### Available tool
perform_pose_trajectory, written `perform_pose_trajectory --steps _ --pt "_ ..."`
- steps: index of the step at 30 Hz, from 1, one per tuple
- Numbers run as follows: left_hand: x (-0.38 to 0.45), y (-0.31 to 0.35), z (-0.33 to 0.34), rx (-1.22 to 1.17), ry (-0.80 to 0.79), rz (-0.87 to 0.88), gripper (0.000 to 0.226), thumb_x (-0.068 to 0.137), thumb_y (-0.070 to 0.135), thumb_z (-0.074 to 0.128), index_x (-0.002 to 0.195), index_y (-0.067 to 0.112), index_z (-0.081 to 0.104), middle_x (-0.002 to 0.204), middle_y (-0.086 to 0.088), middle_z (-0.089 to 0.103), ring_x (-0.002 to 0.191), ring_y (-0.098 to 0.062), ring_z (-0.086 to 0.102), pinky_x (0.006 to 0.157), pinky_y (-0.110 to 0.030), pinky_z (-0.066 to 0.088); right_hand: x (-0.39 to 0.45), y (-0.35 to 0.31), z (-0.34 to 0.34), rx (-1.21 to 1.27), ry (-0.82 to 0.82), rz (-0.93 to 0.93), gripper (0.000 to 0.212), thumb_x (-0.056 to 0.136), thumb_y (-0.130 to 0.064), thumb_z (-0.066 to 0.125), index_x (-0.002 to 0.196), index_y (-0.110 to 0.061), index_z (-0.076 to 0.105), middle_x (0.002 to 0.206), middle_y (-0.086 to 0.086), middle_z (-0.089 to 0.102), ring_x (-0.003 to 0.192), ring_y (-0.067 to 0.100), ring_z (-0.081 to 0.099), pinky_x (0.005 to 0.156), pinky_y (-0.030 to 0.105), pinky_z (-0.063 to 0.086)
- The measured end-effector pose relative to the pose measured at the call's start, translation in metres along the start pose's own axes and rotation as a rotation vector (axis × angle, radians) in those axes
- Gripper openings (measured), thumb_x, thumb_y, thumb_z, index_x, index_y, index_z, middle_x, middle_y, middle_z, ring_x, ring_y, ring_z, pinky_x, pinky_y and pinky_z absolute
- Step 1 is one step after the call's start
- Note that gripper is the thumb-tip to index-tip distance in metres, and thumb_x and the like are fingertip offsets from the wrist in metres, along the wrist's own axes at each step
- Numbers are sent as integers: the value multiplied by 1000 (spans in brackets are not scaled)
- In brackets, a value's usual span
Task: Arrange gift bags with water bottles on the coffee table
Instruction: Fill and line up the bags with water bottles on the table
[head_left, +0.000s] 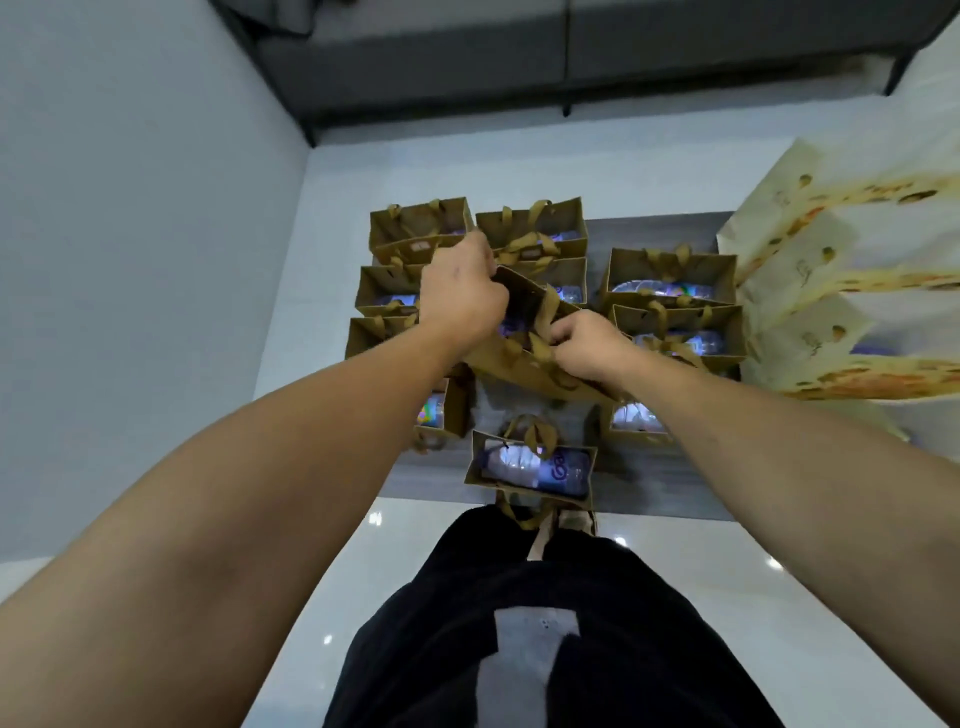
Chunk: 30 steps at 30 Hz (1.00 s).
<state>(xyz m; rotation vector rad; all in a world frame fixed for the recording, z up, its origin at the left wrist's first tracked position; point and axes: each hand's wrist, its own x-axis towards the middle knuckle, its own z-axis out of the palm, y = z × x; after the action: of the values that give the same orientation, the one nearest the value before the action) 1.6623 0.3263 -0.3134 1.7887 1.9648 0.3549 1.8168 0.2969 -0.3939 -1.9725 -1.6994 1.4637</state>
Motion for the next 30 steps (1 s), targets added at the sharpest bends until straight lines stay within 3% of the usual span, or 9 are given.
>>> perform_pose_trajectory --steps 3,6,10,13,15,19,21,25,30 --pt "7 12 -19 -58 78 -5 24 81 -4 57 93 17 58 93 0 58 88 -19 56 72 -32 56 -14 -23 -27 159 21 -47 23 88 -10 60 67 -14 68 78 6 66 87 30 63 83 42 53" --pt "14 24 -35 -94 137 17 22 86 -3 59 97 16 58 86 4 54 83 -13 55 66 -26 54 -24 -43 -53 327 52 -164 16 94 -13 58 80 -10 64 89 11 65 94 34 63 98 52 49" --pt "27 37 -57 -104 198 6 19 89 1 57 102 16 58 92 -1 56 71 -10 46 55 -19 36 -34 -59 -67 123 29 -202 39 88 -48 72 113 -21 58 107 -4 64 98 15 60 88 36 51" --pt "41 40 -72 -147 243 31 18 89 3 56 102 15 60 92 -1 57 75 -12 51 60 -23 48 -29 -70 -63 -132 171 -240 43 82 -34 83 116 -26 59 105 -6 63 99 15 61 93 39 54" --pt "49 40 -80 -175 253 48 17 90 4 58 100 17 61 87 1 55 79 -13 56 71 -33 60 -27 -80 -60 -103 311 -239 18 91 -25 74 108 -25 70 95 -7 66 92 12 62 94 39 55" --pt "69 33 -95 -215 221 27 12 95 9 59 103 18 61 87 0 56 81 -17 61 74 -36 62 -32 -102 -73 104 387 -248 14 99 -18 63 105 -23 74 91 -11 63 87 5 56 76 19 46" --pt "79 28 -102 -245 210 13 11 96 11 60 104 17 62 89 -2 58 80 -20 64 70 -36 63 -32 -114 -87 152 471 -247 17 102 -18 57 95 -24 71 92 -5 65 90 10 59 71 23 46" --pt "95 17 -112 -271 176 15 10 97 12 60 106 16 62 89 -3 58 78 -21 65 65 -35 63 -25 -146 -111 271 633 -200 21 101 -15 52 93 -19 71 96 8 70 95 26 65 84 44 58" --pt "122 10 -129 -303 183 39 8 98 11 58 102 17 62 87 -4 59 77 -22 67 62 -34 63 -22 -190 -123 416 637 -277 25 103 -17 48 91 -11 69 81 6 68 81 24 68 81 38 58"
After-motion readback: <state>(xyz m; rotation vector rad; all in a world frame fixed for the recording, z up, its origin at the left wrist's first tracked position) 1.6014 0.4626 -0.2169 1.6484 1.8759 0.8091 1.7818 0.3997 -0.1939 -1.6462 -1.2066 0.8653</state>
